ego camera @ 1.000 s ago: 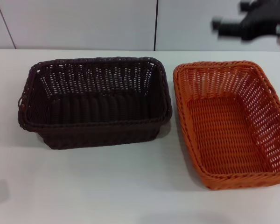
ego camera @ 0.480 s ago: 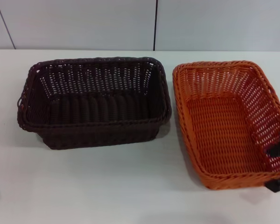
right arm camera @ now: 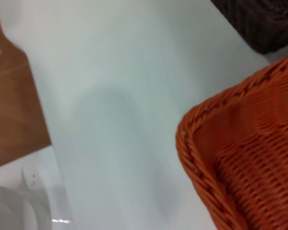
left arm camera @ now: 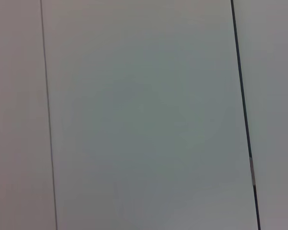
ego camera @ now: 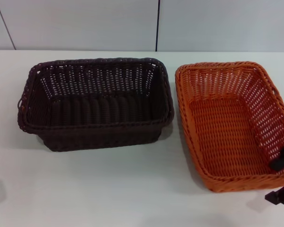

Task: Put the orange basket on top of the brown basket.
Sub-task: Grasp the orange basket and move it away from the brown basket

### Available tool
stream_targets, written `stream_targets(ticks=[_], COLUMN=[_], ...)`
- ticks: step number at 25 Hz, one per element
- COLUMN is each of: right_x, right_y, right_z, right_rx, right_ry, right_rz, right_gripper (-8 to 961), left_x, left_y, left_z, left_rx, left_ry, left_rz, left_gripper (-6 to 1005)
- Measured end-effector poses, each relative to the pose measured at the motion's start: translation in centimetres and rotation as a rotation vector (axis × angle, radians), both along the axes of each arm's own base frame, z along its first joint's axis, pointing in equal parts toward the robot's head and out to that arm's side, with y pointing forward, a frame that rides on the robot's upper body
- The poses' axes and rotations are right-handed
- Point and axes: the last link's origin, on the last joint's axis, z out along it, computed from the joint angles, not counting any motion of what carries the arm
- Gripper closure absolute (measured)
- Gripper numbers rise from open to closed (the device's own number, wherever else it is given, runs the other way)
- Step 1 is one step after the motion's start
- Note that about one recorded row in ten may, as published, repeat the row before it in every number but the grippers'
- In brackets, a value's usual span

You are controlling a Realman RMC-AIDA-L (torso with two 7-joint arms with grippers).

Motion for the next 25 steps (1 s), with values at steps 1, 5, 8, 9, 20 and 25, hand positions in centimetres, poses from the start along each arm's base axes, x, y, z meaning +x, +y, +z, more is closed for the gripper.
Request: stream_targets(ticks=[1,5,8,9,20,25], right_x=[0.1,0.6,0.8,0.9,2.5,2.2], right_y=[0.2,1.0,1.5,1.6,3.0,3.5], right_z=[-0.3,-1.2,-1.9,-2.2,-4.9,-5.0], right_rx=[0.001,0.009,0.008,0.006,0.049,0.069], right_ry=[-0.013,-0.044,-0.042,-0.042,-0.092,-0.096], right_rz=[0.000,-0.016,-0.021,-0.024,-0.047,-0.028], right_gripper=[210,213,215,215,281,382], left_x=[0.0,0.0,0.0,0.0,-0.1,0.0], left_y=[0.0,0.0,0.0,0.0,0.1,0.2], left_z=[0.0,0.0,0.0,0.0,0.1,0.1], left_rx=[0.000,-0.001,-0.003,-0.004,-0.007,-0.010], left_ry=[0.000,0.001,0.002,0.002,0.011,0.016], left_rz=[0.000,0.000,-0.001,-0.002,-0.006,-0.008], left_gripper=[269,270,270,270,270,270])
